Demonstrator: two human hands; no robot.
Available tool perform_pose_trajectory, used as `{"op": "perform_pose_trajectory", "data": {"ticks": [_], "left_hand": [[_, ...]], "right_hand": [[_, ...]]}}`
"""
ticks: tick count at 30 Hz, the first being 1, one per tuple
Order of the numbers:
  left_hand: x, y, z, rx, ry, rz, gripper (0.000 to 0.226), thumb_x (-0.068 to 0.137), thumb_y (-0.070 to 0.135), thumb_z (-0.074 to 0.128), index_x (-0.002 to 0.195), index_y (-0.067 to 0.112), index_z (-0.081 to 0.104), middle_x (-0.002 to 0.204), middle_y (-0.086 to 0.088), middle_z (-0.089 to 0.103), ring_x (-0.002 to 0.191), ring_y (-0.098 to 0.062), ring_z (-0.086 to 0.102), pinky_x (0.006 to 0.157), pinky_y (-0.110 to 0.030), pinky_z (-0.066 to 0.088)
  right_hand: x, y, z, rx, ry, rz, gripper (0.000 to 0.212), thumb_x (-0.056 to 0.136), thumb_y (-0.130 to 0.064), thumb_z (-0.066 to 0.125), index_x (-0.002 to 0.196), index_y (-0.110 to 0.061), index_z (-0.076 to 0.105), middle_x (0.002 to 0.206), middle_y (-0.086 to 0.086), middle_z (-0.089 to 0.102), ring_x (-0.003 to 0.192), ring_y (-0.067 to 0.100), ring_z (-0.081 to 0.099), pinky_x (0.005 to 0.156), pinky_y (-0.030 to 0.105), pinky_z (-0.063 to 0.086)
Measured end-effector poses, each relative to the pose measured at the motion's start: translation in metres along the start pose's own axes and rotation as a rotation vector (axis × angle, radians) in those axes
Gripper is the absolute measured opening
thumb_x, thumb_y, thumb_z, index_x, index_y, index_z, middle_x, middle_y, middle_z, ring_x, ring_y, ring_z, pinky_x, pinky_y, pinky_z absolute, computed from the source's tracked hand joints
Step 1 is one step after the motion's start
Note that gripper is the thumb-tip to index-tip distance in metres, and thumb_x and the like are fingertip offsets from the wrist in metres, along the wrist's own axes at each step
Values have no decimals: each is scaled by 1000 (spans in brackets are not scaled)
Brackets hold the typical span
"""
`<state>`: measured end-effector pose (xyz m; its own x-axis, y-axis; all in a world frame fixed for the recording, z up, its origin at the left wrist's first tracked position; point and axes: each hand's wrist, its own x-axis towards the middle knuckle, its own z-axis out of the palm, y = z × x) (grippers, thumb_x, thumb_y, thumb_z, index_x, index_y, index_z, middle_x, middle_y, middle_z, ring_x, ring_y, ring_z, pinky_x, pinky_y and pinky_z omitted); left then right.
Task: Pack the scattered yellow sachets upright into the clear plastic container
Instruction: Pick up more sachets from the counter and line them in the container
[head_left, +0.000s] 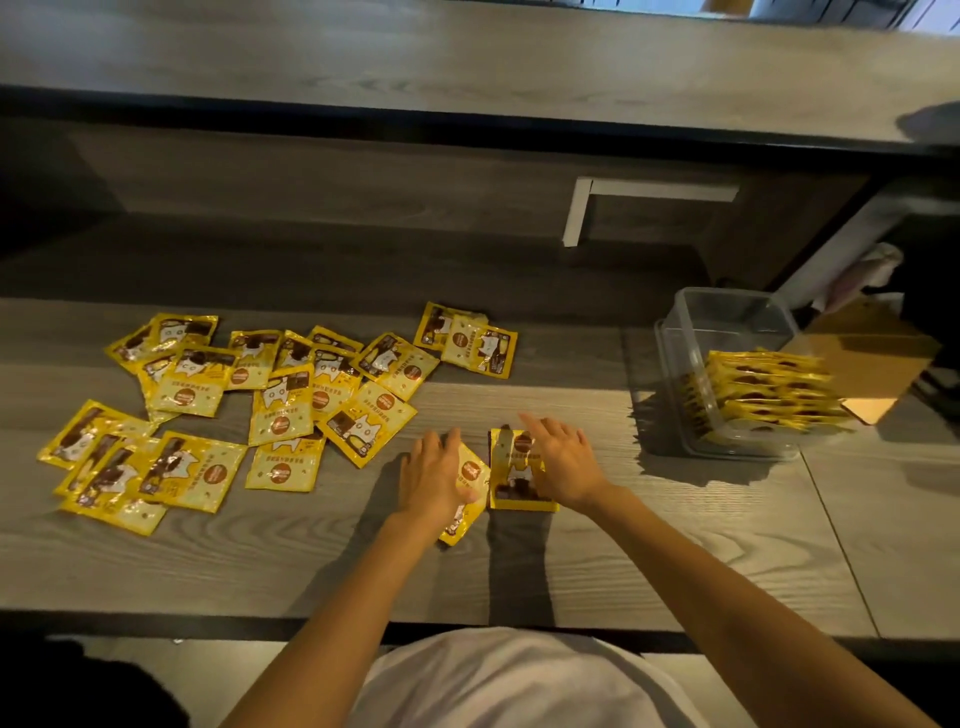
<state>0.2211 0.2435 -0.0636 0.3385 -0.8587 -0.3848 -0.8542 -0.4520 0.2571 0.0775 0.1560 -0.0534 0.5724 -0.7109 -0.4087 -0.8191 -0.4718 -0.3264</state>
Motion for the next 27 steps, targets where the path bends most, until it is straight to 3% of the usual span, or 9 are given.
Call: {"op": "perform_pose_trajectory", "data": {"ticks": [3,5,9,11,14,17,21,23,27], "left_hand": [[1,3,-2,-173,-38,-97,80,79,33,71,143,13,28,142,-13,34,132,-29,34,104,-35,34],[2,4,-5,-363,-4,-176,64,82,27,68,135,9,39,139,-14,42,127,-30,42,98,-37,38],[2,12,-15,-549,62,-246,38,84,22,66,115,6,51,104,-12,61,105,-32,59,76,-36,42],[1,20,-26,-564,93,-225,30,82,20,68,105,7,54,93,-7,57,102,-30,60,69,-30,37],[1,39,-46,-563,153,-190,29,82,17,69,107,8,58,108,-8,62,104,-27,59,77,-32,45],[3,63,-62,-526,211,-112,26,82,12,66,108,10,64,114,-8,66,107,-25,60,85,-34,48],[6,107,-82,-528,333,-50,15,85,10,62,98,10,69,100,-6,67,99,-22,60,74,-29,42],[10,130,-89,-537,395,9,15,82,5,62,94,9,71,95,-8,70,90,-19,61,68,-24,37],[25,178,-99,-564,464,130,16,83,5,63,93,14,73,94,-3,71,89,-12,61,69,-23,43]], "right_hand": [[0,6,1,-29,-3,59,76,74,-18,71,138,-13,30,134,13,36,128,32,33,109,40,28],[0,11,0,-46,0,102,70,73,-25,74,131,-10,38,131,13,38,124,30,35,106,37,32],[-4,22,-8,13,59,143,44,81,-24,66,119,-7,51,124,17,53,118,35,48,99,40,38],[-7,25,-17,91,121,138,31,86,-20,59,112,-3,53,115,21,62,110,39,56,93,42,43],[-13,30,-39,160,224,91,29,89,-15,53,113,0,51,109,26,64,106,45,57,86,46,45],[-19,35,-69,150,372,3,24,92,-18,50,106,1,54,103,24,67,100,44,58,79,41,42],[-23,52,-111,215,499,-4,23,98,-19,40,107,-5,56,105,19,67,104,37,57,102,42,34],[-26,66,-131,254,591,-7,23,97,-18,43,110,-7,59,107,16,67,106,33,57,105,45,36],[-36,105,-163,194,839,-69,23,93,-12,51,108,-6,67,101,18,69,95,33,60,84,37,43]]}}
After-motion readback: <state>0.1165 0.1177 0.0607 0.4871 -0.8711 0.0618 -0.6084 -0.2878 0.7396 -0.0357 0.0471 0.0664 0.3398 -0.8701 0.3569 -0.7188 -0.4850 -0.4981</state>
